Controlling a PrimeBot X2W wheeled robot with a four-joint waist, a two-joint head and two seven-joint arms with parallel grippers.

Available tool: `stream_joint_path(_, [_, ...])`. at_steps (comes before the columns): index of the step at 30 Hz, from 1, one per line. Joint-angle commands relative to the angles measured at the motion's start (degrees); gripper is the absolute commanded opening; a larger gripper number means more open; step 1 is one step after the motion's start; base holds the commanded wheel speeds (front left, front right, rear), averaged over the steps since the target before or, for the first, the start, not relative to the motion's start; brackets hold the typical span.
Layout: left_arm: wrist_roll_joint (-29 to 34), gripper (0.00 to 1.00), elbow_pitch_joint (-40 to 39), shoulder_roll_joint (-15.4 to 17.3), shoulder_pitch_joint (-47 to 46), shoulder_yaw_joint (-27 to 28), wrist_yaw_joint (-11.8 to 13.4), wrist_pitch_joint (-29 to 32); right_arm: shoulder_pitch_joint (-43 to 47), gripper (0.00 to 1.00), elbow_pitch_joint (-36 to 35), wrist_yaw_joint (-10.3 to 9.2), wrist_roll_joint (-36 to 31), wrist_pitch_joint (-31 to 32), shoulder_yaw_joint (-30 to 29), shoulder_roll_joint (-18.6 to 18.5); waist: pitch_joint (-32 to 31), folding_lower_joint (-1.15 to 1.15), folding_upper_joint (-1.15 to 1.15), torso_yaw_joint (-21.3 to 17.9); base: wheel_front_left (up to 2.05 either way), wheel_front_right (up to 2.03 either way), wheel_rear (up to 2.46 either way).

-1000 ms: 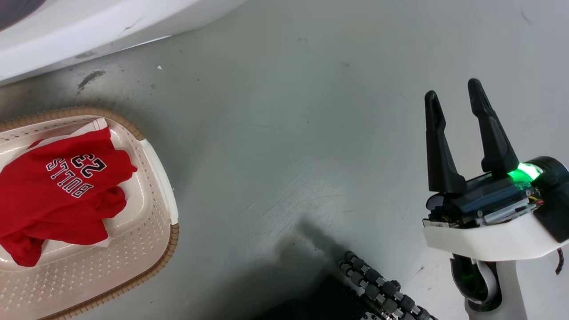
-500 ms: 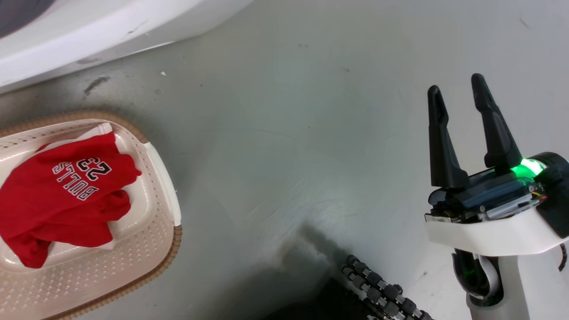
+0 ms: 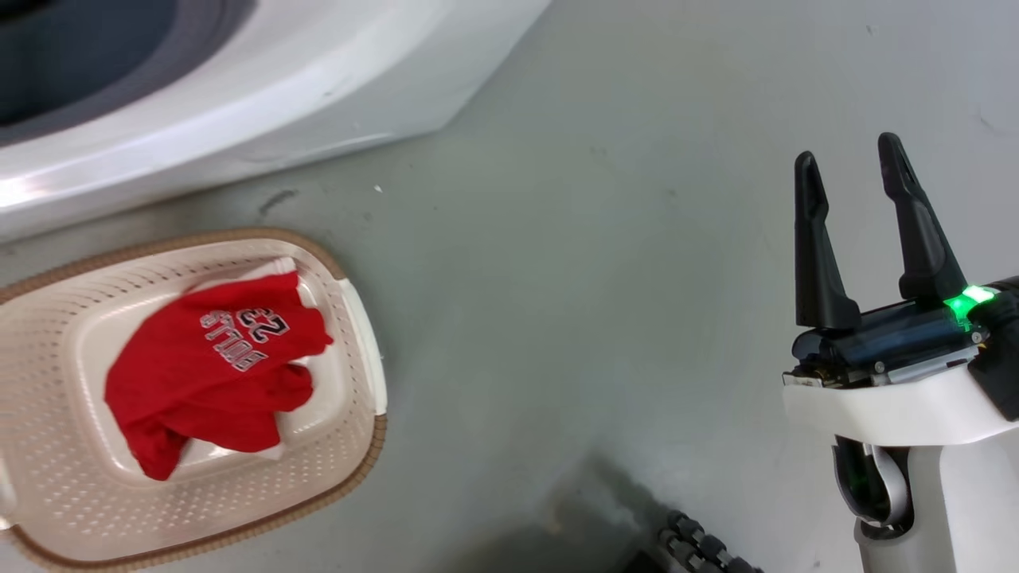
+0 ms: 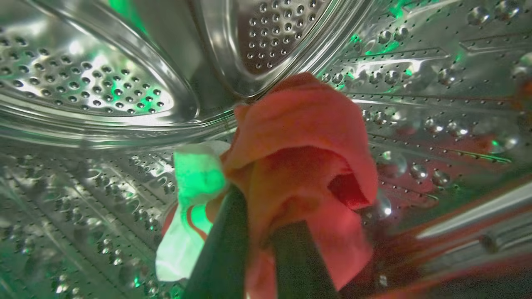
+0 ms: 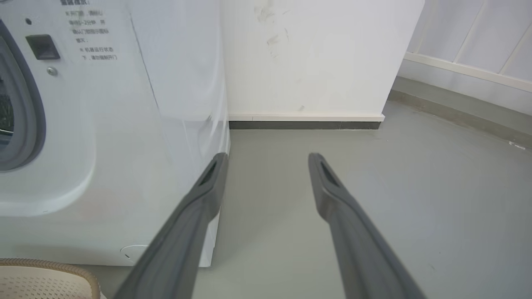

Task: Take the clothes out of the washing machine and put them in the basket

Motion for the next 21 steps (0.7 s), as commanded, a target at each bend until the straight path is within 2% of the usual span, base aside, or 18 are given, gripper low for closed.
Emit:
stream_joint_path(1, [-1.1,0.0,0.2,0.2,2.7,-0.6,0.0,-1.9,0.3,1.0,0.0,-0.06,-0.7,-0.1,0.0,0.1,-3.9,0.0,0.0,2.3,0.0,0.0,0.0])
stream_joint_path(9, [-4.7,0.0,-1.6,-1.2,12.1,-5.2,0.0,-9.3,1.7,1.0,1.0,-0.06,-3.0,-0.1,-1.6,0.1,-11.1,0.0,0.0,6.0,0.0,0.0,0.0])
stream_joint_path(15, [-4.7,0.0,-1.9,-3.6,20.4,-8.4,0.0,-16.1,3.4,1.0,2.1,-0.06,-4.6,-0.1,-2.2,0.1,-17.2,0.0,0.0,9.1,0.0,0.0,0.0])
stream_joint_path(21, [-5.7,0.0,-3.5,-6.0,27.7,-8.0,0.8,-20.6,5.4,1.0,3.0,-0.06,-6.1,-0.1,-2.9,0.1,-22.6,0.0,0.0,11.5,0.0,0.0,0.0])
